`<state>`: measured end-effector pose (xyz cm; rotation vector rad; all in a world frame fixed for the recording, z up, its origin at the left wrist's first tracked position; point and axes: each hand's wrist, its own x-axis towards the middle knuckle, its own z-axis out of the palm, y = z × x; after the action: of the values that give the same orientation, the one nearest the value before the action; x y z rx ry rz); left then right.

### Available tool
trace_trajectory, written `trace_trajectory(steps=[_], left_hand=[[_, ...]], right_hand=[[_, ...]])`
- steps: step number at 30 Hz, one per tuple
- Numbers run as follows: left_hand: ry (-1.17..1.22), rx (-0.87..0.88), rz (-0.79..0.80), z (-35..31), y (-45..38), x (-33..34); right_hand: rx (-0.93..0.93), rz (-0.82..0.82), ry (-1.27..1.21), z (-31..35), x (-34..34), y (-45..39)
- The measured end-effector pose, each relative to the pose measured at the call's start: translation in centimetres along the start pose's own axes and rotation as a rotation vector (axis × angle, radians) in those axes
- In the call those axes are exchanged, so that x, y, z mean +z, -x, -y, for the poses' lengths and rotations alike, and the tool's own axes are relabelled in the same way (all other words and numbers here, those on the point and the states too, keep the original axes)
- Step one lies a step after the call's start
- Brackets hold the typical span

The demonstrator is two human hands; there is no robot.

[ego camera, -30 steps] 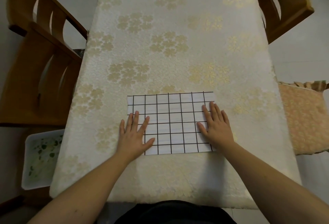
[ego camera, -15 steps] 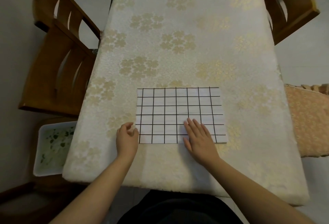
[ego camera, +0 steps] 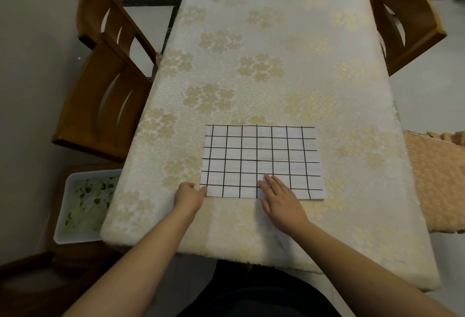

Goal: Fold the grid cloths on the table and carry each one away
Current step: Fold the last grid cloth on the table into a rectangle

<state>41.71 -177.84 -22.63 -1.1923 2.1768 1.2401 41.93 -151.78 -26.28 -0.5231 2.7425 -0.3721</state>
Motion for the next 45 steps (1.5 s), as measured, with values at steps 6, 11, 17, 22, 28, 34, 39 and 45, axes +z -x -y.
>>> trace_trajectory(steps=[6, 11, 17, 22, 28, 34, 39, 45], left_hand=[[0.075, -0.051, 0.111, 0.4, 0.5, 0.4], [0.216, 0.066, 0.089, 0.3, 2.5, 0.5], [0.299, 0.373, 0.199, -2.3, 6.7, 0.0], [0.192, 0.593, 0.344, -4.0, 7.8, 1.8], [0.112, 0.686, 0.442, -6.5, 9.8, 5.6], [-0.006, 0.764, 0.521, -7.7, 10.4, 10.4], [-0.122, 0.746, 0.581, -7.7, 10.1, 12.5], [-0.11, 0.612, 0.211, -6.4, 7.7, 12.4]], right_hand=[[-0.014, -0.009, -0.042, 0.2, -0.3, 0.2], [0.048, 0.004, -0.252, 1.0, -1.2, 0.2], [0.181, 0.068, -0.596, 1.5, -2.4, -0.1], [0.298, 0.079, -0.868, 0.8, -3.6, 0.0], [0.578, -0.088, -1.272, -1.5, -5.5, 0.5], [0.668, -0.208, -1.551, -5.0, -7.3, 1.9], [0.678, -0.214, -1.478, -7.5, -7.9, 2.5], [0.678, -0.242, -1.069, -9.4, -7.3, 2.9]])
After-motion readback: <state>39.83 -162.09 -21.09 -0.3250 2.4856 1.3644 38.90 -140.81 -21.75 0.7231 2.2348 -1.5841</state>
